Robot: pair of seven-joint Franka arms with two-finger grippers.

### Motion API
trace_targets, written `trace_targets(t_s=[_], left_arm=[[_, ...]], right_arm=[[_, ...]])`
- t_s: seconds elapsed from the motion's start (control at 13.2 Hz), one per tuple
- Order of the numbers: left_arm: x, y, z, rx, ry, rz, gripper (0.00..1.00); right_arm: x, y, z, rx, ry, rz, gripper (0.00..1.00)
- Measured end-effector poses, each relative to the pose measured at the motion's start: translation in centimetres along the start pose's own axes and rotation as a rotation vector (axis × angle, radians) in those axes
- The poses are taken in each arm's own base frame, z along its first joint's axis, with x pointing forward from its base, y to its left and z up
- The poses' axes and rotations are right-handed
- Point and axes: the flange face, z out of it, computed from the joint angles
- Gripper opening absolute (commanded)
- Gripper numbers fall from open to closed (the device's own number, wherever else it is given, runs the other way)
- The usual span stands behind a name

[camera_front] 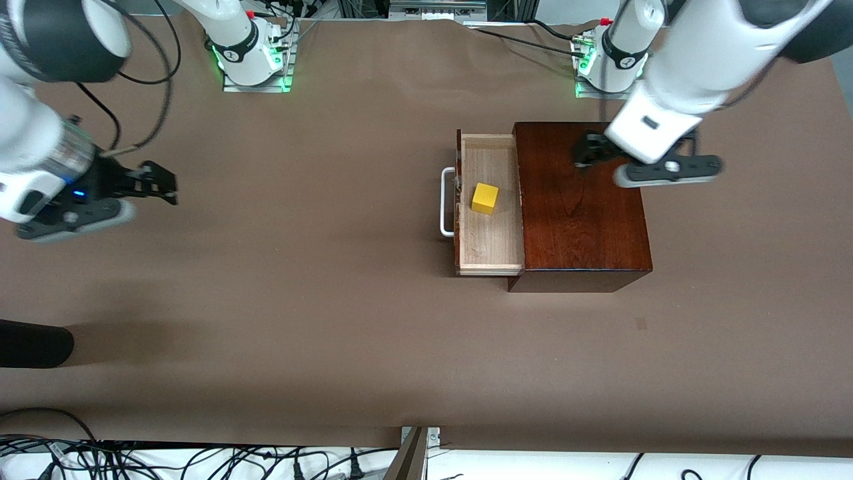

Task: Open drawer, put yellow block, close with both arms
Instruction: 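Withdraw the right gripper to rest while the left gripper reaches the drawer, then push the drawer shut into the box with the left gripper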

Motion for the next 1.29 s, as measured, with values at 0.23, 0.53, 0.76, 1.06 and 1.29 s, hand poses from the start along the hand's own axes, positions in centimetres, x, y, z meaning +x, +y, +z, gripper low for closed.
trace_targets(t_s=[0.23,0.53,0.76,1.06,1.29], left_arm=[[-4.0,9.5,3.7,0.018,-0.022,-0.111,1.0],[-7.6,16.7,7.9,0.021,-0.027,-0.24,1.0],[-9.2,21.7,11.3,0.013,-0.033,-0.322,0.85],[-9.9,26.5,17.2,-0.008,-0.042,-0.372,0.15],[-10.2,28.6,20.4,0.004,-0.057,-0.397,0.0]], right_arm=[[-2.7,3.9,-1.6,0.002,0.03,0.089,1.0],[-5.9,6.7,-3.3,0.001,0.044,0.183,1.0],[-6.9,6.7,-3.3,-0.006,0.033,0.197,1.0],[-6.9,7.4,-2.1,-0.016,-0.003,0.208,1.0],[-6.8,7.7,-1.7,-0.015,-0.012,0.213,1.0]])
